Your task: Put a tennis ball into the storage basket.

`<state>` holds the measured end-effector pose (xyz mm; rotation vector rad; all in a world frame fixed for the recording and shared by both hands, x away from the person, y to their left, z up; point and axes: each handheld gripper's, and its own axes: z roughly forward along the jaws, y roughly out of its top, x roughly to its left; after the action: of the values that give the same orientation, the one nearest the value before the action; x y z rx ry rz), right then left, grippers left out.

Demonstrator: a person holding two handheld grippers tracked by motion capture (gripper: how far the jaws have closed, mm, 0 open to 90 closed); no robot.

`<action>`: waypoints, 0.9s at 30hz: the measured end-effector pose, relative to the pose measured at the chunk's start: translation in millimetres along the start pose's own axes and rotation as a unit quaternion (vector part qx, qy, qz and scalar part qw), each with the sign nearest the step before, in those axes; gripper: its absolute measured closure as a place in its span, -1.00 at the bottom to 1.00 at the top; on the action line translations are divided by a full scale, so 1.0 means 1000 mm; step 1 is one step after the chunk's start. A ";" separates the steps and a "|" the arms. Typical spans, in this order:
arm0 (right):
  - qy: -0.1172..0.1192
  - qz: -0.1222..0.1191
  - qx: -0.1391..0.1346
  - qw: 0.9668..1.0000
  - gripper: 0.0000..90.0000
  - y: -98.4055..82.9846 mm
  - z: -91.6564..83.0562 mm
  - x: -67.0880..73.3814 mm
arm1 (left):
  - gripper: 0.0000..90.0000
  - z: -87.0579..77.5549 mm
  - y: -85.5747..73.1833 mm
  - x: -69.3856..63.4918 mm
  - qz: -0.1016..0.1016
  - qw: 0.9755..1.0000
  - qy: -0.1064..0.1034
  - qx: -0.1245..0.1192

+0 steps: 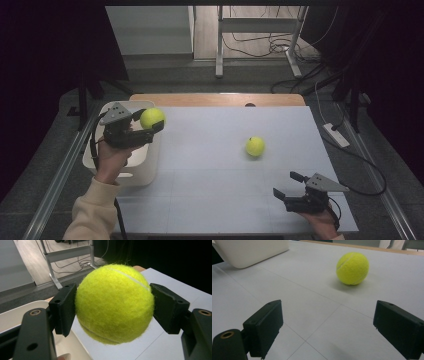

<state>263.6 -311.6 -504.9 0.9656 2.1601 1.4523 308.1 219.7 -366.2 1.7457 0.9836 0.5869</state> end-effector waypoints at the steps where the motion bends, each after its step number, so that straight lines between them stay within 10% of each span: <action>1: 0.000 0.000 0.000 1.000 -0.80 0.000 0.000 0.000 | -0.40 0.000 0.000 0.000 0.000 1.000 0.001 0.000; 27: -0.001 0.000 -0.001 1.000 -0.80 0.001 0.000 0.000 | -0.40 -0.004 0.001 0.027 -0.021 0.999 0.043 0.006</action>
<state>263.6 -311.3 -504.5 0.9650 2.1558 1.4520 320.2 244.2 -365.3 1.7174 1.0828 0.6356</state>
